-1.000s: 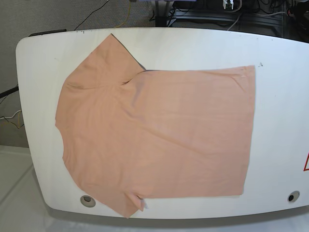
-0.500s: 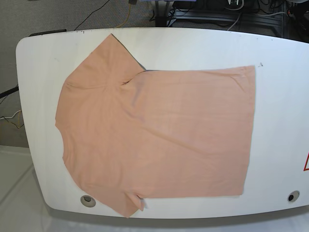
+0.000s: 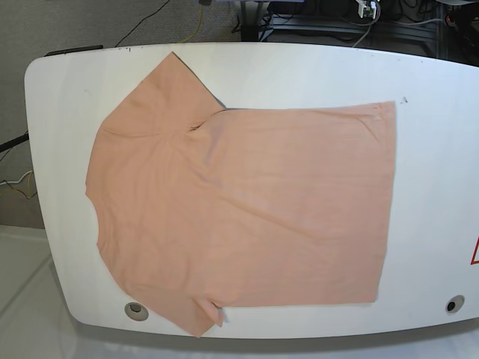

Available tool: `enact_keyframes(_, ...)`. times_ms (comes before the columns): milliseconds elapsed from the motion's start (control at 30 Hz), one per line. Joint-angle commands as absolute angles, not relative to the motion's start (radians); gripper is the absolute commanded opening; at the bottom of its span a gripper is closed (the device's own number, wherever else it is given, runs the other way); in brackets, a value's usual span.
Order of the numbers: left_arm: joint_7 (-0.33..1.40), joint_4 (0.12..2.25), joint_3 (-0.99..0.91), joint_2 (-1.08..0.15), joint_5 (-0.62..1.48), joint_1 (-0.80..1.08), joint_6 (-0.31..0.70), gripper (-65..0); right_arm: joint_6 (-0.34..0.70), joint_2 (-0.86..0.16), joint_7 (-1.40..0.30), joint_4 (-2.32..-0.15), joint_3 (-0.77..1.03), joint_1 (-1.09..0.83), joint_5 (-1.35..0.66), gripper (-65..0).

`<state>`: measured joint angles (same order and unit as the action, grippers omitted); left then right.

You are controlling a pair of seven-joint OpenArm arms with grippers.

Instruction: Fold the T-shirt properly

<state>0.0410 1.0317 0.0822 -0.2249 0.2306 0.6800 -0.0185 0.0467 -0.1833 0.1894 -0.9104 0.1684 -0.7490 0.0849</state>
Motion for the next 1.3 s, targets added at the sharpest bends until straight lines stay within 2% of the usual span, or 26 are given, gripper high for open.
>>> enact_keyframes(0,0.043,1.081,0.073,-0.242,0.235,0.711,-0.025,-65.0,0.049,-0.184,0.214,-0.946,0.169,-0.777,0.079,-65.0)
enact_keyframes(567,0.085,1.344,0.056,-0.302,0.246,0.869,-0.02,-65.0,0.056,-0.161,0.241,-1.175,0.167,-0.904,0.063,-65.0)
enact_keyframes(633,0.085,1.382,0.044,-0.299,0.235,0.896,-0.02,-65.0,0.059,-0.16,0.21,-1.264,0.173,-0.966,0.067,-65.0)
enact_keyframes(900,0.097,1.479,-0.016,-0.295,0.229,0.94,-0.018,-65.0,0.059,-0.157,0.208,-1.382,0.182,-1.034,0.067,-65.0)
enact_keyframes(967,0.115,1.559,-0.066,-0.283,0.228,0.966,-0.017,-65.0,0.058,-0.152,0.2,-1.472,0.208,-1.066,0.058,-65.0)
enact_keyframes(1267,0.127,1.714,-0.112,-0.285,0.215,1.01,-0.015,-65.0,0.059,-0.155,0.177,-1.618,0.214,-1.117,0.056,-65.0)
